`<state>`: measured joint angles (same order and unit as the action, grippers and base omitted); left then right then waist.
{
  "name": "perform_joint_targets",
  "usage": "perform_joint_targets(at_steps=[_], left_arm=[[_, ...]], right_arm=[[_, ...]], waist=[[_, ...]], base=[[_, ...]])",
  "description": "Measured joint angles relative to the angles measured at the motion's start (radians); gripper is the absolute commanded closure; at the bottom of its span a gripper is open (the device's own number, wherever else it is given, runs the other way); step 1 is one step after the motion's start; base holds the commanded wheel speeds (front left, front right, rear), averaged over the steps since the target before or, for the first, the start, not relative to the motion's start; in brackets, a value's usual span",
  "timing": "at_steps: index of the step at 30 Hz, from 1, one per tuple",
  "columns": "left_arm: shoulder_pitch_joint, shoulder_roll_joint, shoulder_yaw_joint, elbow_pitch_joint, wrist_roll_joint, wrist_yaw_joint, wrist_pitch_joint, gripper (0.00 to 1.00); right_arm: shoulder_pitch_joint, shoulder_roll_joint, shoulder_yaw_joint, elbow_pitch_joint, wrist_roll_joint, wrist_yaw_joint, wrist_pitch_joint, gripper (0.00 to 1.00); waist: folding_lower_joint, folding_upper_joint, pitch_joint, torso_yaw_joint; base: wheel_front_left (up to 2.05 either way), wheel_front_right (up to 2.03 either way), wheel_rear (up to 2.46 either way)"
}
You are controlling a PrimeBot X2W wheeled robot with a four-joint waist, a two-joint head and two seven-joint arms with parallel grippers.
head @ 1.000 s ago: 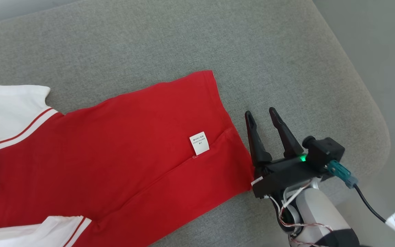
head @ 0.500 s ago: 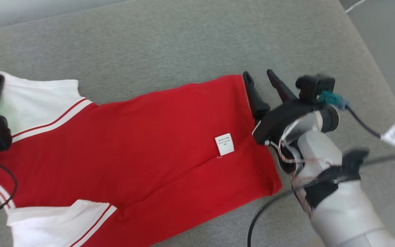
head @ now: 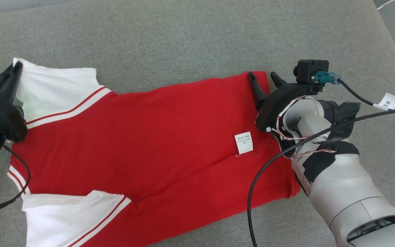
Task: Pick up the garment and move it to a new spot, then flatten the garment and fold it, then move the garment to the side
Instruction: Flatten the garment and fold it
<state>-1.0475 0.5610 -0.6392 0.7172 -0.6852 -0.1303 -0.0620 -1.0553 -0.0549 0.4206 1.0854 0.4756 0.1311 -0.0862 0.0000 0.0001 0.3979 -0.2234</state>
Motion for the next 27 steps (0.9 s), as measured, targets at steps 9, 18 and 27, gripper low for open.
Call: perform_joint_targets(at_steps=[9,18,27], left_arm=[[-0.023,-0.012,-0.027,0.003,-0.012,0.000,-0.021,1.00],[-0.015,-0.018,-0.033,0.005,-0.036,0.000,-0.091,1.00],[0.113,-0.012,-0.010,-0.114,-0.071,0.020,-0.164,1.00]], right_arm=[[-0.045,0.002,0.047,0.071,0.050,0.000,-0.060,1.00],[-0.072,0.003,0.080,0.106,0.054,0.000,-0.151,1.00],[0.066,-0.041,0.144,-0.006,0.118,0.000,-0.174,1.00]], waist=[[0.0001,-0.0001,0.015,0.029],[-0.0001,-0.0001,-0.023,0.052],[-0.0002,-0.0001,-0.085,0.075]], base=[[0.00,0.00,0.00],[0.00,0.00,0.00],[0.00,0.00,0.00]])
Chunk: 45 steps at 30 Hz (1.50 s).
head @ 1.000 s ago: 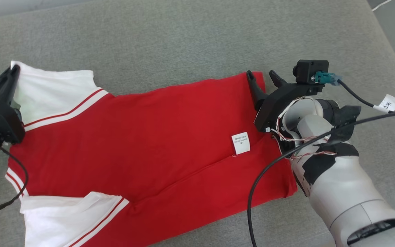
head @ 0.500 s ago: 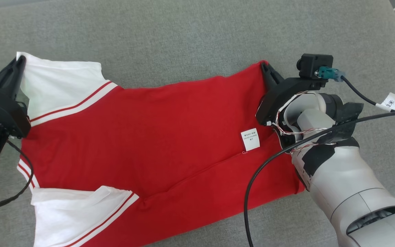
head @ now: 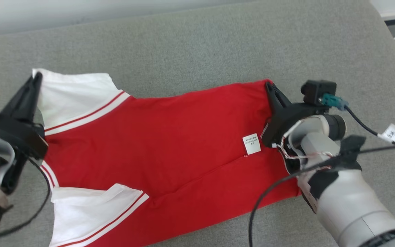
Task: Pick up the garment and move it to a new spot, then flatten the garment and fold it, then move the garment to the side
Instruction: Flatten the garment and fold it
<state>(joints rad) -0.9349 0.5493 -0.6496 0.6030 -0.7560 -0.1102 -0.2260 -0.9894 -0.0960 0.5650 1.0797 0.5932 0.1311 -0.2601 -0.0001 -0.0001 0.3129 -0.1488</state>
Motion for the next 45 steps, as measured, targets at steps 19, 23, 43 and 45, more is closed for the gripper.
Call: perform_joint_targets(at_steps=[19,23,43,45], left_arm=[[0.519,0.034,0.081,-0.569,-0.014,0.199,-0.034,1.00],[0.600,0.008,0.116,-0.646,0.020,0.230,-0.035,1.00],[0.835,-0.178,0.244,-0.637,0.130,0.178,-0.035,1.00],[0.834,-0.191,0.248,-0.578,0.163,0.163,-0.035,1.00]], right_arm=[[0.316,-0.187,0.028,-0.309,0.148,0.000,-0.004,1.00],[0.360,-0.204,0.024,-0.330,0.170,0.000,-0.004,1.00],[0.533,-0.246,-0.063,-0.448,0.197,0.000,-0.004,1.00],[0.551,-0.241,-0.067,-0.449,0.197,0.000,-0.004,1.00]], waist=[[-0.0001,-0.0001,-0.098,0.075],[-0.0001,0.0000,-0.108,0.094],[0.0002,0.0001,-0.136,0.155],[0.0001,0.0000,-0.141,0.159]], base=[[0.00,0.00,0.00],[0.00,0.00,0.00],[0.00,0.00,0.00],[0.00,0.00,0.00]])
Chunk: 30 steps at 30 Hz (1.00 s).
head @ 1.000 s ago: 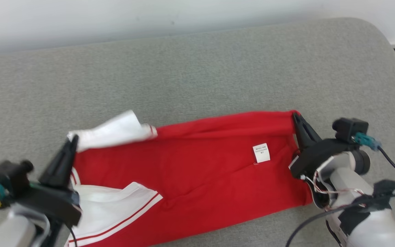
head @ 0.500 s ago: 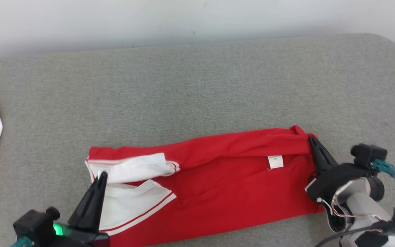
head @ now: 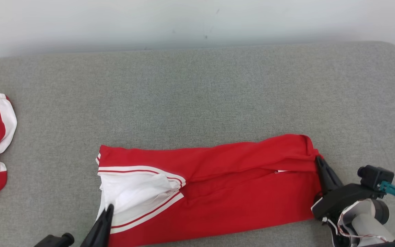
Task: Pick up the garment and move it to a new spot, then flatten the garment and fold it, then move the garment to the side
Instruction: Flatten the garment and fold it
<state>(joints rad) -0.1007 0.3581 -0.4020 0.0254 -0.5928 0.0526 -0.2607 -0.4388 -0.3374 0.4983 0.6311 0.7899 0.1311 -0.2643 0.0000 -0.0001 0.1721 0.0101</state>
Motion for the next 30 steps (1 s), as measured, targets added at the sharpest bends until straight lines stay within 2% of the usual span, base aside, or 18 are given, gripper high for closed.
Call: perform_joint_targets(at_steps=[8,9,10,11,18,30], left_arm=[[-0.007,-0.066,0.043,0.124,0.054,-0.048,0.000,1.00],[-0.009,-0.073,0.051,0.134,0.067,-0.052,0.000,0.91],[-0.009,-0.082,0.064,0.143,0.072,-0.055,0.000,0.29],[-0.009,-0.088,0.075,0.150,0.081,-0.057,0.000,0.00],[-0.003,-0.142,0.171,0.131,0.136,-0.087,0.000,0.00],[0.055,-0.243,0.361,0.015,0.255,-0.094,0.000,0.00]], right_arm=[[0.014,0.012,0.011,0.016,-0.006,0.000,0.000,1.00],[0.014,0.012,0.013,0.019,-0.006,0.000,0.000,0.74],[0.014,0.013,0.013,0.020,-0.007,0.000,0.000,0.17],[0.014,0.014,0.012,0.021,-0.009,0.000,0.000,0.00],[0.022,0.017,-0.026,-0.008,-0.026,0.000,0.000,0.00],[0.046,0.016,-0.083,-0.060,-0.077,0.000,0.000,0.00]], waist=[[0.0000,0.0001,-0.014,-0.006],[0.0000,0.0000,-0.016,-0.007],[0.0000,0.0001,-0.017,-0.008],[0.0000,0.0001,-0.018,-0.009],[0.0000,0.0000,-0.027,-0.008],[0.0000,0.0000,-0.054,0.010]], base=[[0.00,0.00,0.00],[0.00,0.00,0.00],[0.00,0.00,0.00],[0.00,0.00,0.00],[0.00,0.00,0.00],[0.00,0.00,0.00]])
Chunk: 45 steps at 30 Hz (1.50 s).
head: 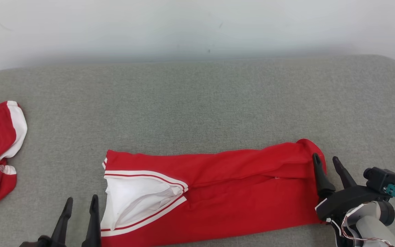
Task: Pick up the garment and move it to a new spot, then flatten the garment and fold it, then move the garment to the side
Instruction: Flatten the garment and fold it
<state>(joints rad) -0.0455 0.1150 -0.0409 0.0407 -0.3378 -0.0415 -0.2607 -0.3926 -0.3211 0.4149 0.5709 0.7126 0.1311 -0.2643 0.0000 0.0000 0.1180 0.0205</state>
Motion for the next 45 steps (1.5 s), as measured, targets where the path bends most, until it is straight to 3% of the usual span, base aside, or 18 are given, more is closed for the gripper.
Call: perform_joint_targets(at_steps=[12,26,27,28,29,37,45], left_arm=[[0.051,-0.052,0.106,-0.043,0.065,-0.011,0.000,0.00],[0.056,-0.063,0.133,-0.039,0.075,-0.035,0.000,0.00],[0.056,-0.063,0.134,-0.039,0.075,-0.036,0.000,0.00],[0.056,-0.063,0.134,-0.038,0.074,-0.036,0.000,0.00],[0.056,-0.063,0.133,-0.038,0.074,-0.036,0.000,0.00],[0.056,-0.064,0.130,-0.035,0.066,-0.027,0.000,0.00],[0.056,-0.064,0.131,-0.035,0.062,-0.019,0.000,0.00]], right_arm=[[0.002,0.032,-0.058,0.120,-0.051,0.000,0.022,0.00],[-0.045,0.077,-0.089,0.274,-0.117,0.000,0.079,0.00],[-0.050,0.079,-0.089,0.279,-0.117,0.000,0.080,0.60],[-0.053,0.080,-0.089,0.283,-0.117,0.000,0.080,0.89],[-0.054,0.081,-0.089,0.286,-0.117,0.000,0.078,1.00],[-0.075,0.077,-0.091,0.298,-0.115,0.000,0.051,1.00],[-0.101,-0.003,-0.137,0.316,-0.124,0.000,0.030,1.00]], waist=[[0.0000,0.0000,-0.035,0.032],[0.0000,0.0000,-0.029,0.051],[0.0000,0.0000,-0.027,0.052],[0.0000,0.0000,-0.026,0.053],[0.0000,0.0000,-0.025,0.054],[0.0000,0.0002,-0.015,0.055],[0.0001,0.0002,-0.018,0.043]], base=[[0.00,0.00,0.00],[0.00,0.00,0.00],[0.00,0.00,0.00],[0.00,0.00,0.00],[0.00,0.00,0.00],[0.00,0.00,0.00],[0.00,0.00,0.00]])
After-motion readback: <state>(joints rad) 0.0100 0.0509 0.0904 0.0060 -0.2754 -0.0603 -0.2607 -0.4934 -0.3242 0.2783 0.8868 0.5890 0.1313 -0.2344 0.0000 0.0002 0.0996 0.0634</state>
